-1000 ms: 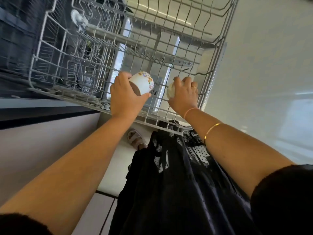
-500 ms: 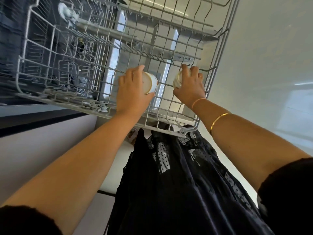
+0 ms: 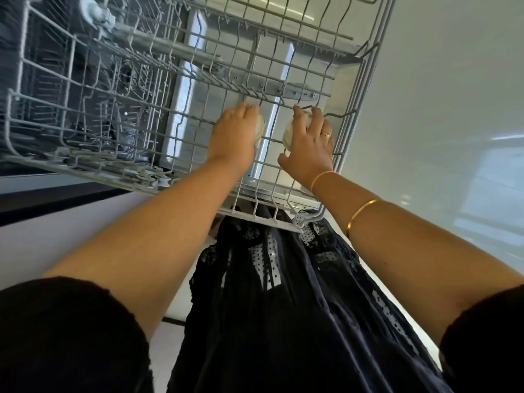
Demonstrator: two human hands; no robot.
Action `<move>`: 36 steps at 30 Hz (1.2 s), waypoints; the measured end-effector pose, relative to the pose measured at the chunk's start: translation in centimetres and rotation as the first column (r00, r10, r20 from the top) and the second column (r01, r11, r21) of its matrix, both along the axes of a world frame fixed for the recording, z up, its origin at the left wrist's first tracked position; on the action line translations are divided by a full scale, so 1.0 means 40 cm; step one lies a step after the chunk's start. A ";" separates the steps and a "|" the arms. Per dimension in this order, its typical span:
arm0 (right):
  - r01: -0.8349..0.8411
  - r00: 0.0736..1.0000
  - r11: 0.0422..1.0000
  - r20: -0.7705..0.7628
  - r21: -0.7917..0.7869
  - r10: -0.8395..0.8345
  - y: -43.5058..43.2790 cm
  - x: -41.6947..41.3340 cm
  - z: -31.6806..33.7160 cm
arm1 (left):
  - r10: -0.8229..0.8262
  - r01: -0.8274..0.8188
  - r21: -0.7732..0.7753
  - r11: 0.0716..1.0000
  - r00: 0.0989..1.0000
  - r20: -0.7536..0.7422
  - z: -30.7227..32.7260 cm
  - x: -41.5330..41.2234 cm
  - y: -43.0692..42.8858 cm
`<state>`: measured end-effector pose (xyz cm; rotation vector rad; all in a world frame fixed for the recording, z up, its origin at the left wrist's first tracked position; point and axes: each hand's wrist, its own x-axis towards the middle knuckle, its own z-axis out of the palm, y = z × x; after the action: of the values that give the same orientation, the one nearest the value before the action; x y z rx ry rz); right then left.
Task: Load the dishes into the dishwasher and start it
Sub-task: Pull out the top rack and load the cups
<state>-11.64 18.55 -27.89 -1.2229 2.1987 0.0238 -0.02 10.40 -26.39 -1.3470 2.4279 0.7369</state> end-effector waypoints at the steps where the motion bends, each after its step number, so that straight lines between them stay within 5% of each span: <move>1: 0.008 1.000 1.000 0.005 -0.002 -0.008 -0.002 0.003 0.000 | 0.004 -0.004 -0.001 1.000 1.000 0.010 -0.004 -0.008 -0.001; 14: -0.001 0.999 1.000 -0.053 -0.028 0.000 0.006 0.052 0.032 | 0.016 -0.013 -0.040 0.999 0.997 0.079 0.029 0.010 0.007; 20: -0.154 0.988 0.973 -0.044 -0.173 0.149 -0.005 0.103 0.156 | 0.189 -0.190 -0.067 0.980 0.982 -0.022 0.177 0.090 0.047; 25: -0.389 0.916 0.841 -0.062 -0.376 0.396 -0.021 0.188 0.278 | 0.330 -0.348 -0.140 0.927 0.934 -0.134 0.308 0.200 0.123; 30: -0.496 0.774 0.539 -0.065 -0.681 0.630 -0.067 0.335 0.419 | 0.613 -0.728 -0.273 0.629 0.680 -0.402 0.477 0.318 0.167; 36: -0.450 0.595 0.201 -0.124 -0.870 0.794 -0.125 0.561 0.564 | 0.616 -0.878 -0.407 0.251 0.469 -0.632 0.608 0.514 0.206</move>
<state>10.79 13.54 -5.34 -2.4066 1.1025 -0.9941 20.54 18.65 -2.08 -3.1399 2.2002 0.1185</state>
